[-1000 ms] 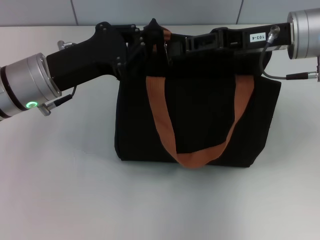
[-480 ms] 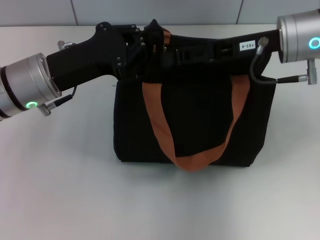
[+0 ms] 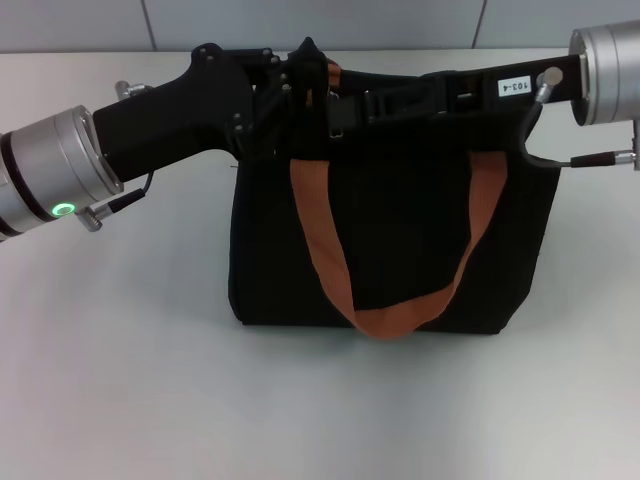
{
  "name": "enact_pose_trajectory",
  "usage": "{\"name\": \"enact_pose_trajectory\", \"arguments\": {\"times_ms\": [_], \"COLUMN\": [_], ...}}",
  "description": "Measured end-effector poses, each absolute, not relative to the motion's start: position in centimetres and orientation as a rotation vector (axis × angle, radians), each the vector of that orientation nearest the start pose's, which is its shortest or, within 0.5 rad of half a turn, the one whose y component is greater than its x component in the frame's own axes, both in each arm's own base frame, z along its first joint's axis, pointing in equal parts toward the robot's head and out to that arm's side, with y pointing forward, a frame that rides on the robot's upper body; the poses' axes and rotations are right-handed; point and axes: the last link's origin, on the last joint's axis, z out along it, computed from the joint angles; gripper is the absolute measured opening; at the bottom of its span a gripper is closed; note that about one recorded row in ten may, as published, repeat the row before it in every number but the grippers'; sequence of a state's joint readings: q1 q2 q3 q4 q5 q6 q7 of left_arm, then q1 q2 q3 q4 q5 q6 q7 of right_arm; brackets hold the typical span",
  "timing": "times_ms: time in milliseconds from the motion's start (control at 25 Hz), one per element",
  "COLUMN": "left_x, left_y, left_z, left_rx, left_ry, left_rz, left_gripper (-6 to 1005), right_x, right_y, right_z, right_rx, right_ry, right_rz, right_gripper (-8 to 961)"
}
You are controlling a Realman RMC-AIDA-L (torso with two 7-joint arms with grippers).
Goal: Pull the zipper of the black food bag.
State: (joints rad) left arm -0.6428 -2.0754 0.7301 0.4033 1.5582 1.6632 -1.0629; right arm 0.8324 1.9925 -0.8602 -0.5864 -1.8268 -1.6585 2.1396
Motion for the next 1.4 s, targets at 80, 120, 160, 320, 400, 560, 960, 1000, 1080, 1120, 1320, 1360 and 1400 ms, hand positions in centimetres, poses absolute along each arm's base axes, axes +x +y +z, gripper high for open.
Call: {"name": "enact_pose_trajectory", "arguments": {"times_ms": [80,120,160,320,400,560,960,1000,1080,1120,1320,1360,1400], "left_x": [-19.6,-19.6,-19.6,-19.6,-19.6,-19.6,-19.5,-19.4,-19.4,-19.4,-19.3,-19.3,-19.3], "left_y": [34.6,34.6,34.6,34.5,34.5,34.5,34.6,34.6,34.6,34.6,34.7,34.7,34.7], "left_z": [-0.3,-0.3,-0.3,-0.4,-0.4,-0.4,-0.4,-0.4,-0.4,-0.4,-0.4,-0.4,-0.4], "left_rx": [-2.525,-2.525,-2.525,-2.525,-2.525,-2.522,-2.516,-2.516,-2.516,-2.516,-2.517,-2.517,-2.517], "left_ry": [-0.255,-0.255,-0.255,-0.259,-0.26,-0.262,-0.263,-0.262,-0.261,-0.261,-0.257,-0.257,-0.257], "left_rz": [-1.294,-1.294,-1.295,-1.298,-1.298,-1.302,-1.31,-1.311,-1.311,-1.312,-1.314,-1.314,-1.314], "left_gripper": [18,18,18,19,19,18,19,19,19,19,18,18,18], "right_x": [14.5,14.5,14.5,14.6,14.7,14.8,14.7,14.7,14.7,14.7,14.9,15.1,15.1], "right_y": [38.2,38.2,38.2,38.3,38.3,38.5,38.4,38.4,38.3,38.3,38.3,38.3,38.3], "right_z": [1.2,1.2,1.2,1.2,1.2,0.9,0.1,0.1,0.0,0.0,0.1,0.1,0.1], "right_rx": [-2.898,-2.898,-2.895,-2.88,-2.874,-2.85,-2.843,-2.843,-2.846,-2.847,-2.847,-2.845,-2.843], "right_ry": [1.348,1.348,1.356,1.379,1.391,1.43,1.446,1.447,1.451,1.451,1.417,1.404,1.397], "right_rz": [0.873,0.873,0.873,0.873,0.872,0.859,0.855,0.856,0.859,0.859,0.865,0.865,0.866], "right_gripper": [365,364,364,363,363,362,360,359,359,359,358,357,357]}}
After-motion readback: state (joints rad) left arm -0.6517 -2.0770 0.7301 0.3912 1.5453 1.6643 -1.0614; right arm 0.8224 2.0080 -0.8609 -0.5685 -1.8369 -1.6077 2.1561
